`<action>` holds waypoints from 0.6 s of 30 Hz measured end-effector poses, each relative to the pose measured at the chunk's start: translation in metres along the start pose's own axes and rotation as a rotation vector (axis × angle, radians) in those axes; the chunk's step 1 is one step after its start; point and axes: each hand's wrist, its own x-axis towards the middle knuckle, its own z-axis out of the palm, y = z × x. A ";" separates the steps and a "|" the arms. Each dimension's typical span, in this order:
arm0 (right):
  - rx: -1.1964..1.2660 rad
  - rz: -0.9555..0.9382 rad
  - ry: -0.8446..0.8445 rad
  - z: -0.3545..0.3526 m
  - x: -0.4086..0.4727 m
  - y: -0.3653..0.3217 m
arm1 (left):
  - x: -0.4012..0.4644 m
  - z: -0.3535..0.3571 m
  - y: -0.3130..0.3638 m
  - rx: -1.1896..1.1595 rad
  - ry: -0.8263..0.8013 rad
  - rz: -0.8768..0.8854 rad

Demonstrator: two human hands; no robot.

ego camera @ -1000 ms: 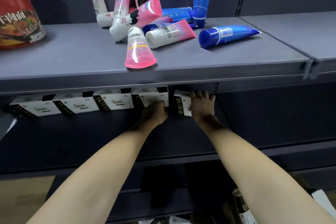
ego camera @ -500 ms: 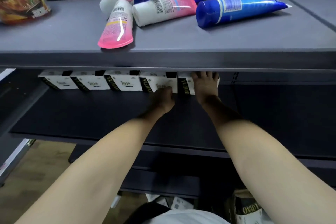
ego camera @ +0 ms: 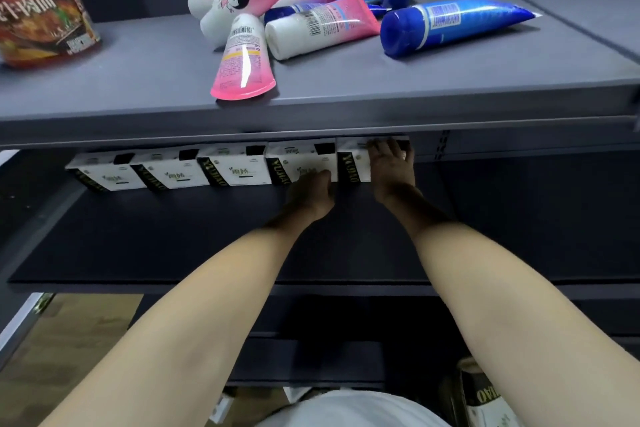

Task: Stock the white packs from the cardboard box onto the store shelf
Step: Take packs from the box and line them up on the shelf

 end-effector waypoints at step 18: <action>0.187 0.560 0.235 -0.020 -0.230 0.128 | -0.051 0.057 0.178 -0.148 -0.215 0.561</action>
